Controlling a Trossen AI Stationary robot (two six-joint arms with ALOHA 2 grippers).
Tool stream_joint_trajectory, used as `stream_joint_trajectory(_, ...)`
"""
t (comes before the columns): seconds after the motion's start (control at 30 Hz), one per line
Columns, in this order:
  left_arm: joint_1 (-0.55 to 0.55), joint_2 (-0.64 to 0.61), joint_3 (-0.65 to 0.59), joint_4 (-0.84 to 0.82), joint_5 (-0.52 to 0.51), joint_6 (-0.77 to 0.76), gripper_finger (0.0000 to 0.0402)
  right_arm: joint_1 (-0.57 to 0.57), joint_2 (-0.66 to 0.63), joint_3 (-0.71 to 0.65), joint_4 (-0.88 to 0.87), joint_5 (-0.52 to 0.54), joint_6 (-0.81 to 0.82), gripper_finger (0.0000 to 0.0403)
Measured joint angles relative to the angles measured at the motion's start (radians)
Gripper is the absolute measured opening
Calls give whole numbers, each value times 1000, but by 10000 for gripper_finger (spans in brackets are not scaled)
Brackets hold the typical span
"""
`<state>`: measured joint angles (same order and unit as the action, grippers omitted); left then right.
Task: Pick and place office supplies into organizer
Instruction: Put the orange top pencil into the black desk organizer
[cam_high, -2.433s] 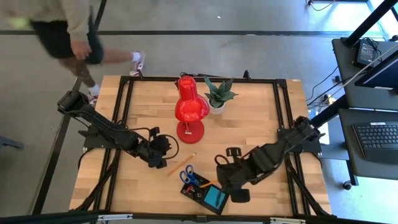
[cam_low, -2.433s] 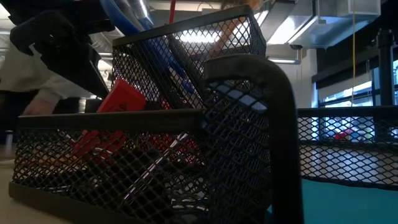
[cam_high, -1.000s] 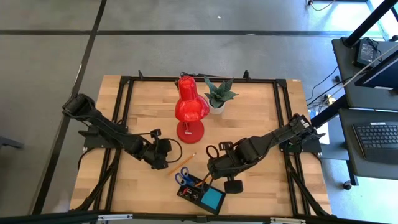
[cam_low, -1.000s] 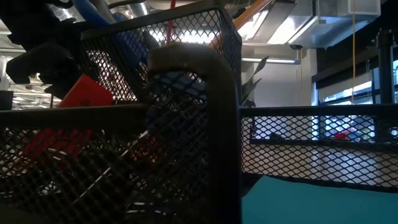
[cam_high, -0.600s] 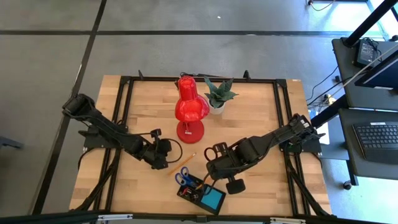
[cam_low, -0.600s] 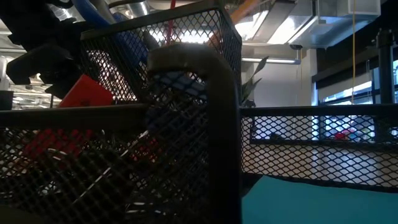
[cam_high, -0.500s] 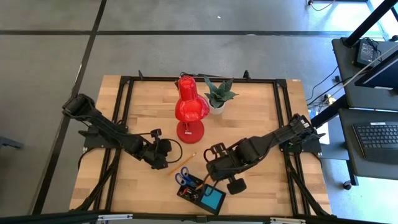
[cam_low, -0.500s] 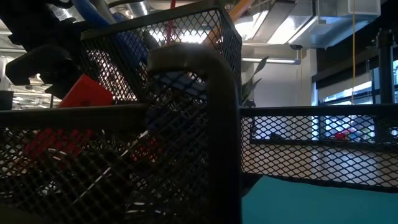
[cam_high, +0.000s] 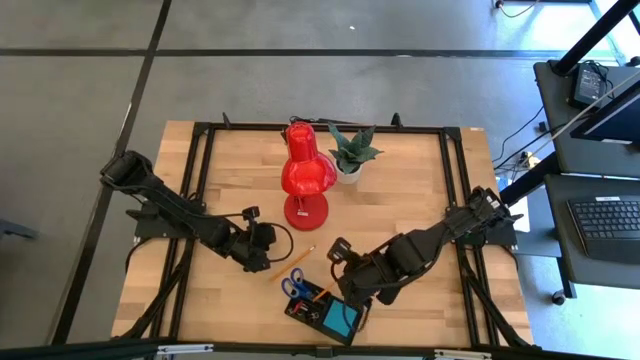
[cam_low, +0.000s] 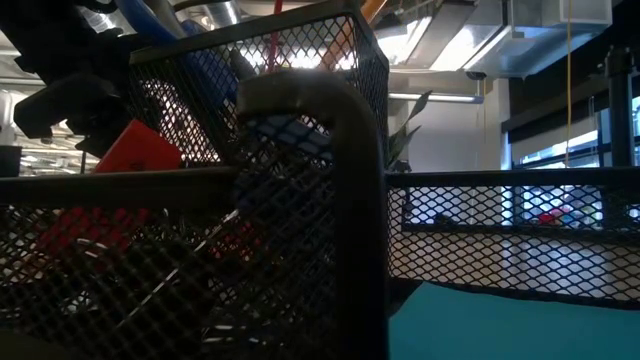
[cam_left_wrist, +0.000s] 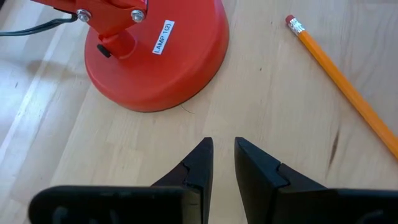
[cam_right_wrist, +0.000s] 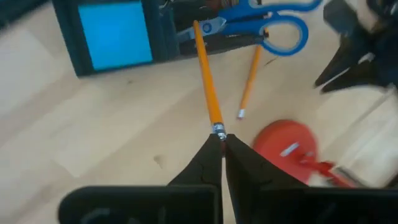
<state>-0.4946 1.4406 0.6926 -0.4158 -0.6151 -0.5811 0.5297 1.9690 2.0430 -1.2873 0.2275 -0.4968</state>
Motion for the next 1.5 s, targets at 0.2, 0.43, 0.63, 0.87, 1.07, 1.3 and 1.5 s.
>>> stream_joint_trajectory(0.2, 0, 0, 0, 0, 0, -8, 61, 29, 0, 0, -1, 35, -169, 12)
stream_joint_trajectory(0.43, 0, 0, 0, 0, -21, -32, 61, 46, 0, 0, 7, 36, -357, 12)
stream_joint_trajectory(0.63, 0, 0, 0, 1, -41, -62, 61, 40, 28, 0, 18, 42, -479, 12)
stream_joint_trajectory(0.87, 0, 0, 0, 0, -43, -62, 61, 35, 48, -2, 57, 118, -590, 12)
stream_joint_trajectory(1.07, 0, 0, 0, 0, -45, -61, 61, 35, 48, -2, 114, 89, -615, 12)
stream_joint_trajectory(1.3, 0, 0, 0, -1, -45, -61, 61, 28, 48, -2, 121, 46, -615, 12)
stream_joint_trajectory(1.5, 0, 0, 0, -2, -45, -61, 61, 24, 48, -2, 144, 41, -593, 19)
